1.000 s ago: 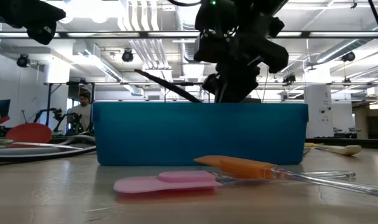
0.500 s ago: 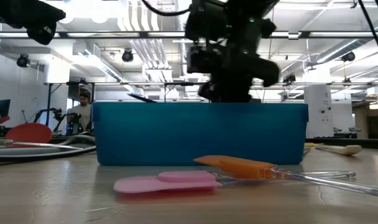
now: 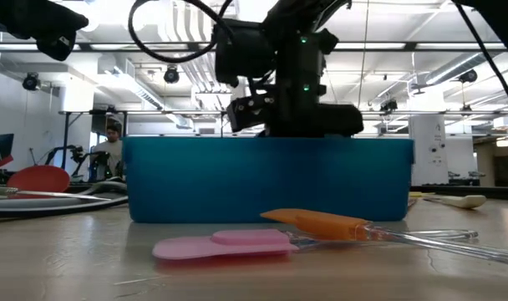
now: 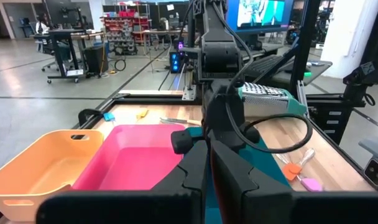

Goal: Pick & Place Kitchen Items
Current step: Put the gold knife into the blue bin, then put the yellow spatula into the yellow bin

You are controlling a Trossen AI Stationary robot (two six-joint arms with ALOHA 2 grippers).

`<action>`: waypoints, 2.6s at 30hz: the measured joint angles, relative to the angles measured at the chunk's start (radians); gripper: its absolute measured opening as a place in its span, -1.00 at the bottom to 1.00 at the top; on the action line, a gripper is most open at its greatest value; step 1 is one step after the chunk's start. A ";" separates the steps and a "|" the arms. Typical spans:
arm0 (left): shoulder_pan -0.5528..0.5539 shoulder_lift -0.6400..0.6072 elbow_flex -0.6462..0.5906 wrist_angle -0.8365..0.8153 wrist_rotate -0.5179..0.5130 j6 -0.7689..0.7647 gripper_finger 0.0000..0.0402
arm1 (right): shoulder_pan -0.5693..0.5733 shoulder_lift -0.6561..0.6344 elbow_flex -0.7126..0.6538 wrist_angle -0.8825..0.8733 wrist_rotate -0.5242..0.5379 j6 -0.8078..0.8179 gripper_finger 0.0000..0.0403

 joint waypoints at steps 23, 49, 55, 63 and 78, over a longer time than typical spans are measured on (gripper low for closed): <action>0.000 0.001 0.000 0.000 0.000 0.000 -0.87 | 0.001 -0.008 0.037 -0.013 -0.003 0.043 -0.26; 0.000 0.004 0.000 -0.006 0.000 0.000 -0.87 | 0.001 -0.315 0.006 -0.100 0.001 0.119 -0.18; 0.000 0.004 0.000 -0.006 0.000 0.000 -0.87 | 0.001 -0.489 -0.093 -0.108 0.077 0.157 -0.30; 0.000 0.004 0.000 -0.005 0.000 0.000 -0.87 | 0.000 -0.761 -0.274 -0.122 0.333 0.232 -0.44; 0.000 0.004 0.000 -0.005 0.000 0.000 -0.87 | -0.209 -0.997 -0.482 -0.133 0.477 0.312 -0.40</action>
